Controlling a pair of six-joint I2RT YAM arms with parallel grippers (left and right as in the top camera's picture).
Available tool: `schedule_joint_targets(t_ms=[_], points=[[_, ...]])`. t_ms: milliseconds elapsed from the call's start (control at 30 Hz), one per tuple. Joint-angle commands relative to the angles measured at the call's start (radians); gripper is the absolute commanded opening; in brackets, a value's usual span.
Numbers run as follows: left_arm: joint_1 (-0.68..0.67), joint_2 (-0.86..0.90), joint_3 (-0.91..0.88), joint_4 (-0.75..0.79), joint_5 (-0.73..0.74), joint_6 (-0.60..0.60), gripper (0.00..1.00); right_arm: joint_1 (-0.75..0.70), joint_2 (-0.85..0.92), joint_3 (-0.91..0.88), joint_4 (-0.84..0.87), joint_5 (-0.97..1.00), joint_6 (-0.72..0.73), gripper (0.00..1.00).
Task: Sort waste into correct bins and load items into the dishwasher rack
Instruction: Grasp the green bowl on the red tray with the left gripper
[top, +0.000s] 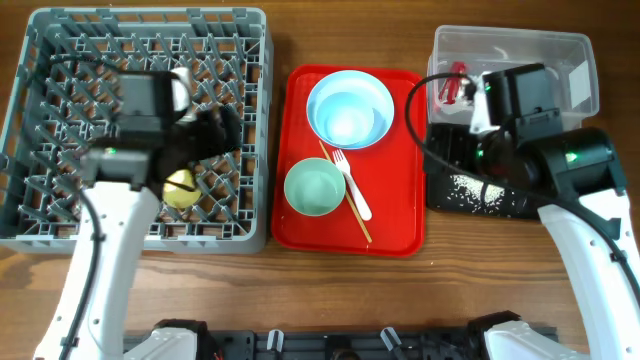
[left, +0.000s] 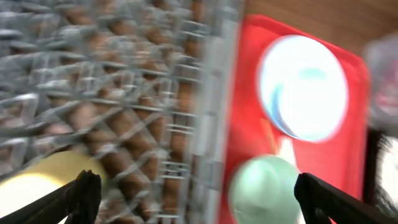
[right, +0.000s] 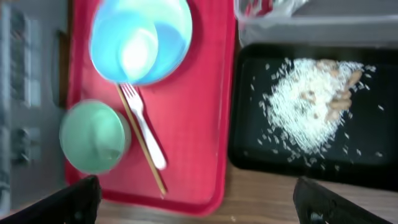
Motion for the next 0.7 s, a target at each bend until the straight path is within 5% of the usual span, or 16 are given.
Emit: schedule_joint_targets(t_ms=[0,233,500,667], points=[[-0.134,0.001,0.01,0.068,0.078,-0.045,1.0,-0.106,0.0,0.01,0.027,-0.099,0.022,1.0],[-0.4,0.138,0.01,0.134,-0.066,-0.045,0.95,-0.298,0.006,0.01,0.003,-0.123,0.057,1.0],[-0.558,0.453,0.01,0.169,-0.107,-0.045,0.94,-0.33,0.033,0.008,-0.028,-0.123,0.046,1.0],[-0.576,0.566,0.01,0.169,-0.107,-0.045,0.77,-0.33,0.047,0.008,-0.031,-0.123,0.046,1.0]])
